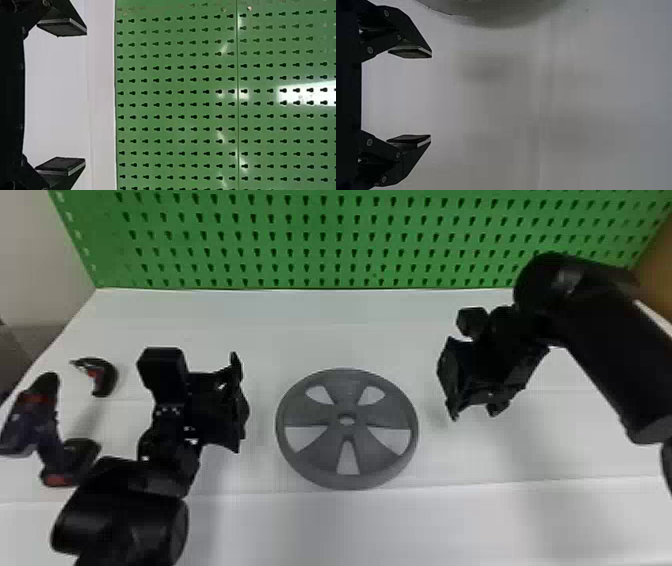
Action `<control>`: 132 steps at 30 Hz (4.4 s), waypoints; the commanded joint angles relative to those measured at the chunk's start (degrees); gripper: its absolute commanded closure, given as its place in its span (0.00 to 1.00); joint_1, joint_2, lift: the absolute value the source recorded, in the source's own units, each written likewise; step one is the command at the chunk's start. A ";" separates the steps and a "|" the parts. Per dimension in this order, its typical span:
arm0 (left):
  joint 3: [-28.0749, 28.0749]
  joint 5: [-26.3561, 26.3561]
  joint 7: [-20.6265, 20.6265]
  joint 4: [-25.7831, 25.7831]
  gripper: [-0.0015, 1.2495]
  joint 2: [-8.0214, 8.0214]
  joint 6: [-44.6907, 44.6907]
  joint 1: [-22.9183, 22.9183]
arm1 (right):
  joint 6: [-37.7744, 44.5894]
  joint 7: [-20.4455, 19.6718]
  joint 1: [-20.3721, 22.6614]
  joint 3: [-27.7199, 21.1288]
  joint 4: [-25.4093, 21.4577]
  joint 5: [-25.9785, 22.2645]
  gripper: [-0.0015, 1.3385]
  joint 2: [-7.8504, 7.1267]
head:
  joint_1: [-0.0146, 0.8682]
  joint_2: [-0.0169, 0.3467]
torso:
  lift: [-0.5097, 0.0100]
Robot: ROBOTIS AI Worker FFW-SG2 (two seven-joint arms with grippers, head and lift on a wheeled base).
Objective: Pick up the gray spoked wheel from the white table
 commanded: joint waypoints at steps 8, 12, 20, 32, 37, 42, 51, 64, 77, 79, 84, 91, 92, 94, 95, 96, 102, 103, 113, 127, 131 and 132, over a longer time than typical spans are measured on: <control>-0.02 0.17 0.00 0.00 0.10 0.09 0.00 0.11 | 0.08 0.00 -0.62 5.86 -1.03 -4.97 0.38 -0.50 | 0.88 0.06 | 0.80; 0.16 0.17 0.00 0.00 0.10 0.09 0.00 0.20 | 0.08 0.00 -0.89 9.81 -3.23 -9.01 0.38 -1.11 | 0.88 0.06 | 0.80; 0.07 0.17 0.00 0.00 0.10 0.09 0.00 0.20 | 0.08 0.00 -1.33 14.30 -7.27 -15.25 0.38 -1.64 | 0.88 0.06 | 0.80; 0.16 0.17 0.00 0.00 0.10 0.18 0.00 0.20 | 0.08 0.00 -1.50 17.11 -9.90 -20.79 0.38 -1.64 | 0.88 0.06 | 0.80; 0.07 0.17 0.00 0.00 0.10 0.18 0.00 0.20 | 0.08 0.00 -1.68 18.25 -9.90 -21.67 0.38 -1.55 | 0.88 0.06 | 0.80; 0.07 0.26 0.00 0.00 0.10 0.18 0.00 0.11 | 0.08 0.00 -1.85 18.69 -9.90 -21.67 0.38 -1.55 | 0.88 0.06 | 0.80; -0.02 0.26 0.00 0.00 0.10 0.18 0.00 -0.07 | 0.08 0.00 -1.85 19.31 -9.38 -22.63 0.38 -1.81 | 0.88 0.06 | 0.80; -0.11 0.17 0.00 0.00 0.10 0.18 0.00 -0.16 | 0.08 0.00 -2.82 17.90 -1.99 -23.95 0.38 -0.14 | 0.88 0.06 | 0.80; -0.46 -0.18 0.00 0.00 0.10 0.26 0.09 -0.42 | 0.08 -2.20 -4.23 18.25 1.87 -23.95 0.37 1.44 | 0.88 0.06 | 0.80; -0.55 -0.27 0.00 0.00 0.10 0.26 0.18 -0.51 | 0.08 -2.55 -4.23 18.16 2.58 -24.13 0.38 1.44 | 0.88 0.06 | 0.80; -0.64 -0.27 0.00 0.00 0.10 0.26 0.35 -0.59 | -0.97 -5.36 -4.58 17.99 4.33 -24.13 0.37 1.61 | 0.88 0.06 | 0.80; -0.72 -0.27 0.00 0.00 0.10 0.26 0.53 -0.59 | -2.02 -11.25 -5.11 17.99 5.04 -27.20 0.37 2.14 | 0.88 0.06 | 0.80; -0.72 -0.36 0.00 0.00 0.10 0.26 0.44 -0.59 | -2.46 -13.89 -5.11 17.90 5.04 -29.14 0.37 2.23 | 0.88 0.06 | 0.80; -0.81 -0.36 0.00 0.00 0.10 0.26 0.53 -0.59 | -3.08 -16.44 -5.28 18.08 5.04 -30.28 0.37 2.49 | 0.88 0.06 | 0.80; -0.81 -0.36 0.00 0.00 0.10 0.26 0.53 -0.59 | -3.34 -16.79 -5.37 18.08 5.39 -30.37 0.37 2.67 | 0.88 0.06 | 0.80; -0.81 -0.36 0.00 0.00 0.10 0.26 0.53 -0.59 | -3.60 -16.97 -5.46 18.25 5.74 -30.89 0.37 2.76 | 0.88 0.06 | 0.80; -0.81 -0.45 0.00 0.00 0.10 0.26 0.53 -0.59 | -4.92 -20.39 -5.63 17.90 8.46 -36.96 0.38 3.37 | 0.88 0.06 | 0.80; -0.81 -0.45 0.00 0.00 0.10 0.26 0.53 -0.51 | -5.36 -22.24 -5.63 17.46 9.43 -39.24 0.37 3.64 | 0.88 0.06 | 0.80; -0.81 -0.62 0.00 0.00 0.10 0.44 0.53 -0.42 | -13.27 -34.90 -3.61 11.31 12.60 -46.89 0.37 6.27 | 0.88 0.06 | 0.80; -1.25 -0.62 0.00 0.00 0.10 1.05 0.53 -0.24 | -19.77 -34.81 -3.35 15.62 14.79 -54.18 0.37 5.57 | 0.88 0.06 | 0.80; -1.07 -0.62 0.00 0.00 0.10 1.14 0.53 -0.16 | -19.60 -35.07 -3.79 17.02 14.88 -54.45 0.37 5.48 | 0.88 0.06 | 0.80; -1.07 -0.62 0.00 0.00 0.10 1.23 0.53 -0.07 | -19.60 -35.69 -3.87 17.11 14.88 -54.45 0.37 5.57 | 0.88 0.06 | 0.80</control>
